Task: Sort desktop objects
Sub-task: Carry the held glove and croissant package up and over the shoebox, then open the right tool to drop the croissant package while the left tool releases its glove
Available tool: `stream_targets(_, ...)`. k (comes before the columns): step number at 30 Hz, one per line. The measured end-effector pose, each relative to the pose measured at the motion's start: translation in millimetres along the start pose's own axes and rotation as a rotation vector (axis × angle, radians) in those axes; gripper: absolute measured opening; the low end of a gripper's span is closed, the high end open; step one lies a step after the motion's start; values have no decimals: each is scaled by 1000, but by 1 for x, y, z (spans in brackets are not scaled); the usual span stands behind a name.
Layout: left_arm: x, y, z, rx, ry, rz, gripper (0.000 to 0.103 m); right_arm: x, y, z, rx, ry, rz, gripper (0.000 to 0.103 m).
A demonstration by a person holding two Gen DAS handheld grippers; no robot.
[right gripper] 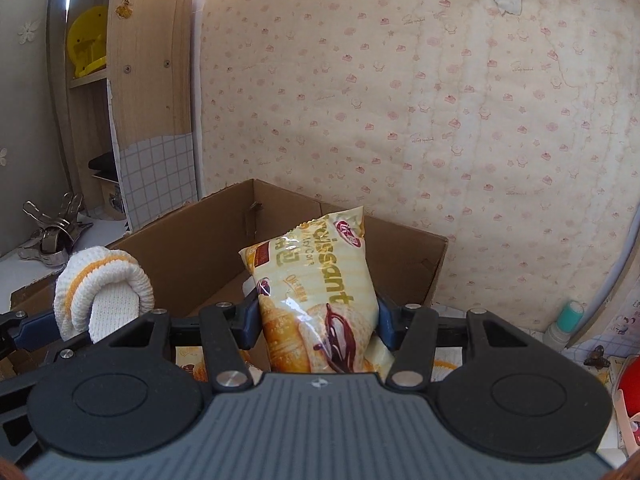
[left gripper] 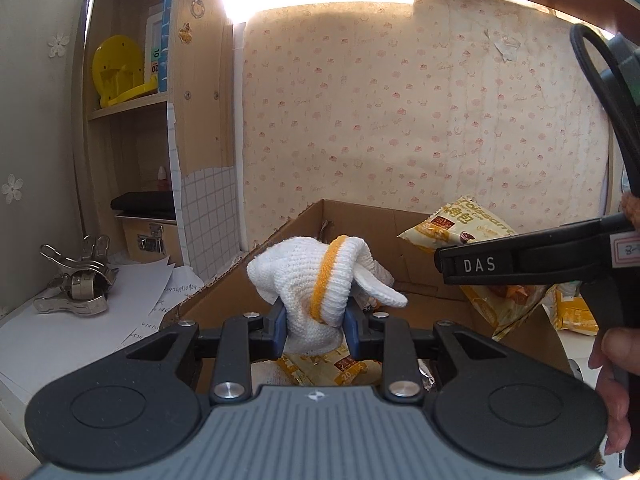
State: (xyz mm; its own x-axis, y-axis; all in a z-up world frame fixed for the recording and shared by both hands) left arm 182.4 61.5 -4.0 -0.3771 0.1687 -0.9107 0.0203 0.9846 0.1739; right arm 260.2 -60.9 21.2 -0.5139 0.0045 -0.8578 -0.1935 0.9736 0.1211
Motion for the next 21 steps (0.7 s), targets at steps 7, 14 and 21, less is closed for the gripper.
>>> stream_targets(7,2,1,5,-3,15,-2,31,-5,-2,8,-6,-3,17,55)
stream_targets(14,4,2,7,-3,28,-4,31,-11,-7,5,-16,-34,49,68)
stream_targets(21,2,-1,10,-3,35,1,36,-13,-19,-17,-11,-85,66,68)
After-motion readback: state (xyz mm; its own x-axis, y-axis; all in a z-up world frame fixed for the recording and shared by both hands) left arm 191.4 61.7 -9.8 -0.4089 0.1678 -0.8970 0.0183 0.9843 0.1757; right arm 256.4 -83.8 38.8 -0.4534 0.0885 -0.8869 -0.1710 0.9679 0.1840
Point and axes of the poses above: each gripper's, at about its wrist camera, not at the fingertips, and z roughly the way its jaws point, y to its left, x to its underside, the point moved 1 cm from there along z, roughly the way its jaws point, and after that the axes turned 11 degrees about z, right-handed, at the moved point
